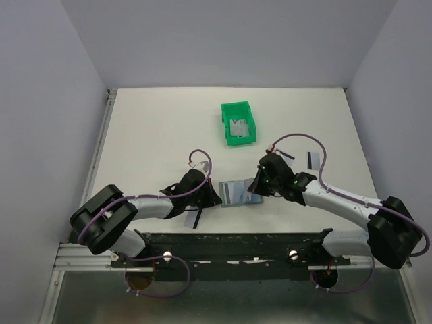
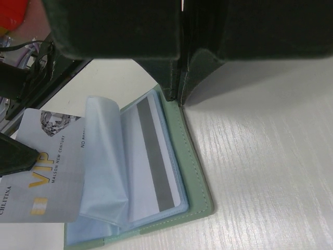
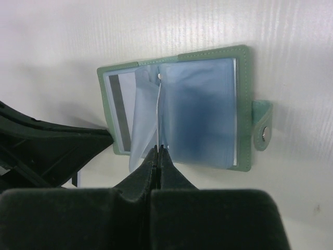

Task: Put the credit cards into the card holder
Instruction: Insert the credit card into the card holder.

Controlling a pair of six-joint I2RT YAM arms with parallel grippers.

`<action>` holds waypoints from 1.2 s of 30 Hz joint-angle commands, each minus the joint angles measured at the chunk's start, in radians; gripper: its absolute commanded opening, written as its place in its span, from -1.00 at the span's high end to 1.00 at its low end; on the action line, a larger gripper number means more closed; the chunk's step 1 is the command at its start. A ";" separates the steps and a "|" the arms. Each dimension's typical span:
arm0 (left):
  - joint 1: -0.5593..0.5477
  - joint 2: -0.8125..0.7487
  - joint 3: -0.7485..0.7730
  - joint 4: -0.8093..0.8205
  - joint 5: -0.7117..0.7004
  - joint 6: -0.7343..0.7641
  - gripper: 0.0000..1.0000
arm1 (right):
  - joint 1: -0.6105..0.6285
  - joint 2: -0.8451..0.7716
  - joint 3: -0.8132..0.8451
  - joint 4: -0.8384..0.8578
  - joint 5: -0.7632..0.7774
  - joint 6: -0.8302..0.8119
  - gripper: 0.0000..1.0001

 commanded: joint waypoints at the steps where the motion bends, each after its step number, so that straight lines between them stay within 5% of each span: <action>1: -0.006 0.023 -0.008 -0.029 0.012 0.006 1.00 | -0.003 0.041 0.043 0.113 -0.074 -0.025 0.99; 9: -0.006 -0.006 -0.017 -0.055 -0.014 0.007 1.00 | -0.003 0.027 -0.014 0.366 -0.287 -0.074 0.99; 19: -0.007 -0.035 -0.015 -0.095 -0.038 0.016 1.00 | -0.055 0.019 0.058 0.126 -0.108 -0.206 0.99; 24: -0.004 -0.037 -0.001 -0.122 -0.061 0.021 1.00 | -0.099 0.104 0.149 0.028 -0.150 -0.327 0.99; 31: 0.011 -0.034 0.025 -0.151 -0.073 0.033 1.00 | -0.165 0.180 0.241 0.026 -0.152 -0.430 0.99; 36: 0.010 -0.020 0.037 -0.150 -0.067 0.029 1.00 | -0.164 0.279 0.284 0.090 -0.047 -0.321 0.99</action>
